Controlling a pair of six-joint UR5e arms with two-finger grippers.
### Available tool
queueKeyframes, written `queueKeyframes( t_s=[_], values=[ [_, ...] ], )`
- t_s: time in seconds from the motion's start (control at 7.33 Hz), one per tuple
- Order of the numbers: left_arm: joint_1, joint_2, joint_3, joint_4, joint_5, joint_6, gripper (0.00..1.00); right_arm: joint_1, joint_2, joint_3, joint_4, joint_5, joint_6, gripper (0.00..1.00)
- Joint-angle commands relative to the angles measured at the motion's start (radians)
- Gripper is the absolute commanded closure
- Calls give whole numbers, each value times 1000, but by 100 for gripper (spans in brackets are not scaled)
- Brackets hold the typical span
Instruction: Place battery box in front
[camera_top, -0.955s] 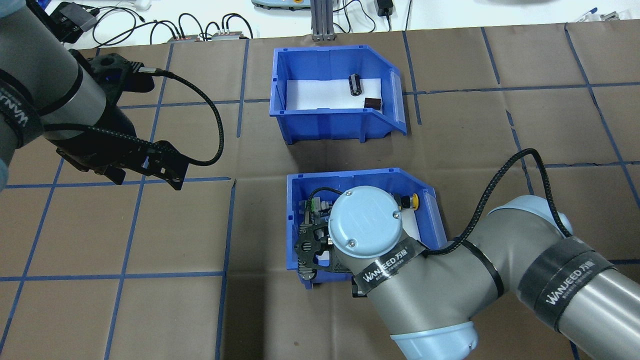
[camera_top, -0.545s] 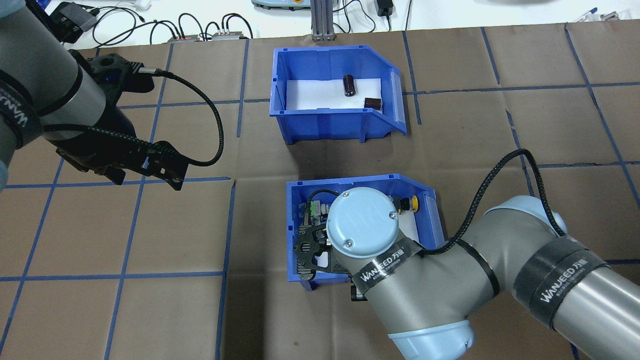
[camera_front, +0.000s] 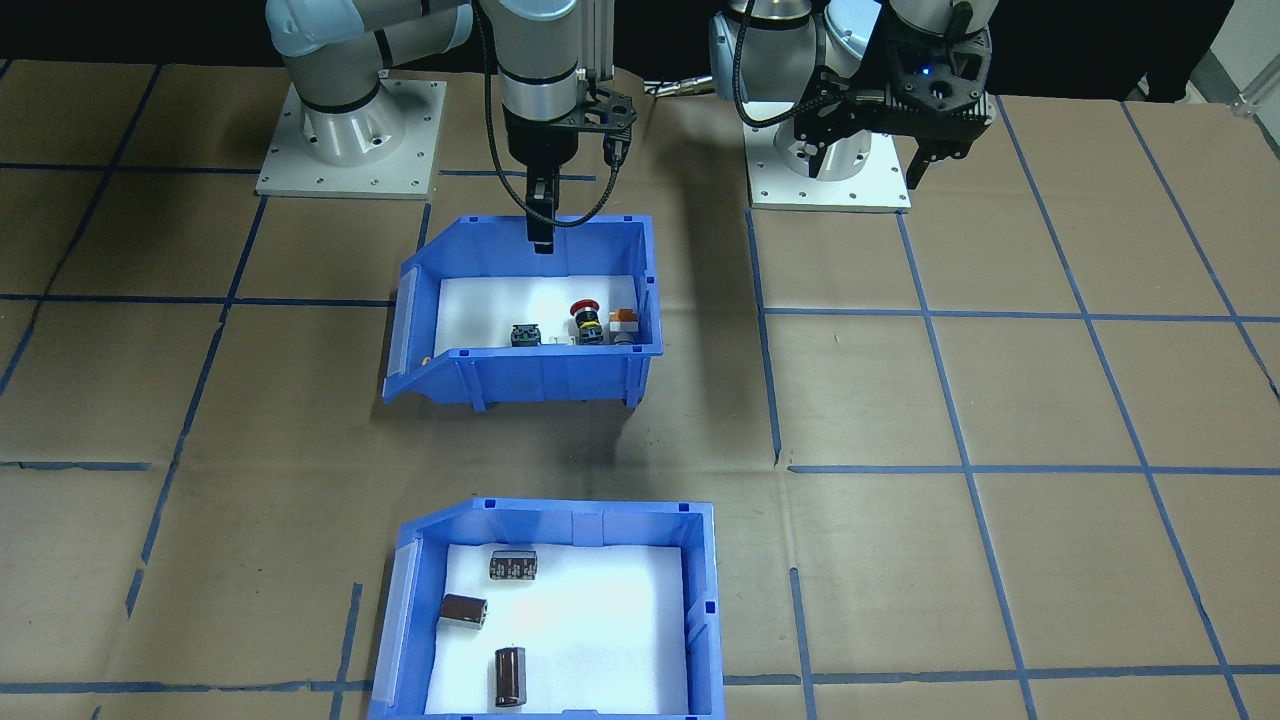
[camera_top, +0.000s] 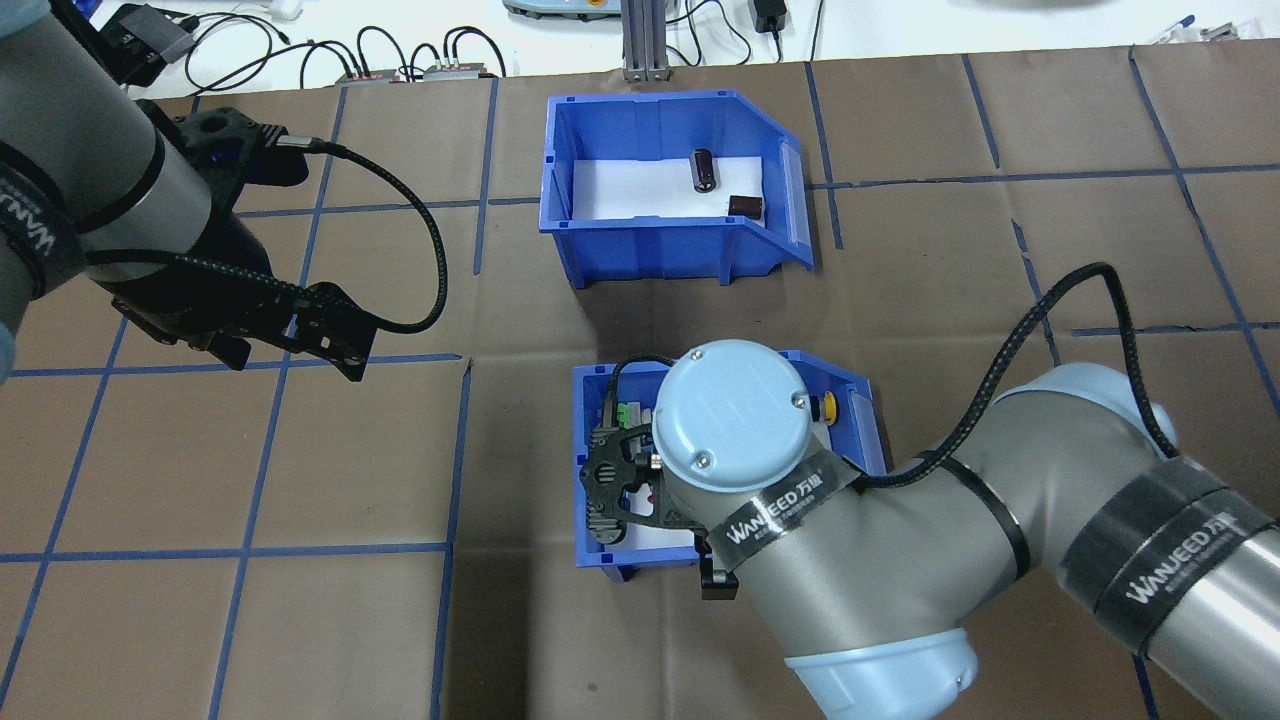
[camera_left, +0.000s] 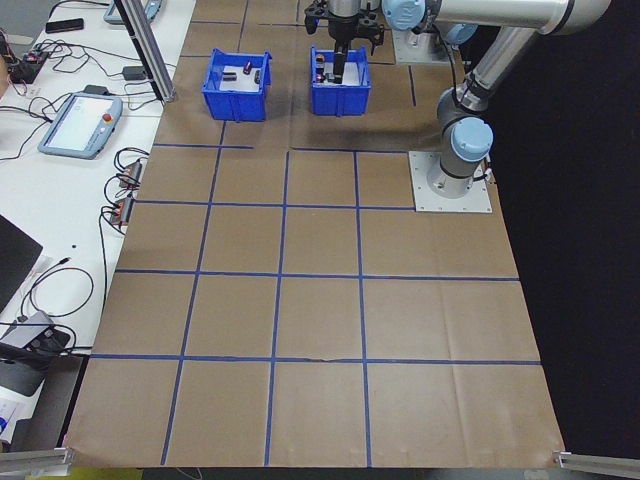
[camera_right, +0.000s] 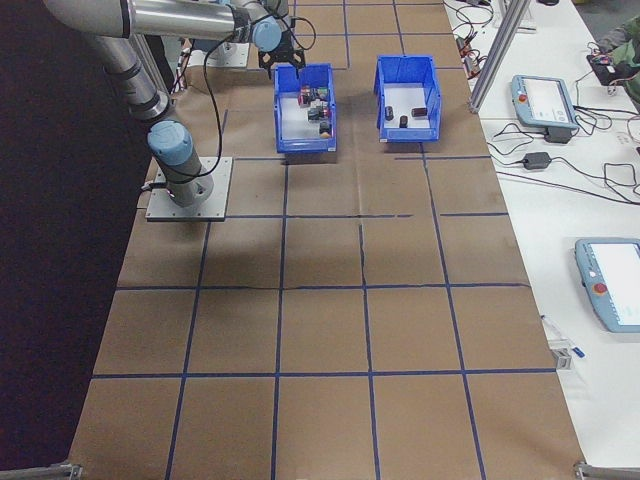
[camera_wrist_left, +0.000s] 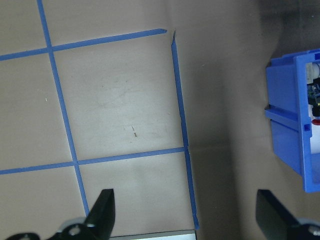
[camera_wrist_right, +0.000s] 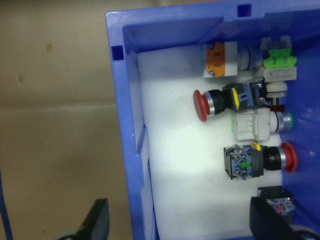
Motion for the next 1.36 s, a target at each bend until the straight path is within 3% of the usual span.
queueKeyframes(
  t_s=[0.0,0.41,0.68,1.09,1.23],
  values=[
    [0,2,1,0,0,1,0,-85,1,-145,141,3,45,0],
    [0,-1,2,3,0,1,0,-321,7,-176,140,41,189,0],
    [0,-1,-1,2,0,1,0,-441,9,-210,141,41,507,0],
    [0,0,1,2,0,2,0,-502,42,-339,144,25,907,0],
    [0,0,1,3,0,4,0,-502,74,-389,212,23,1017,0]
  ],
)
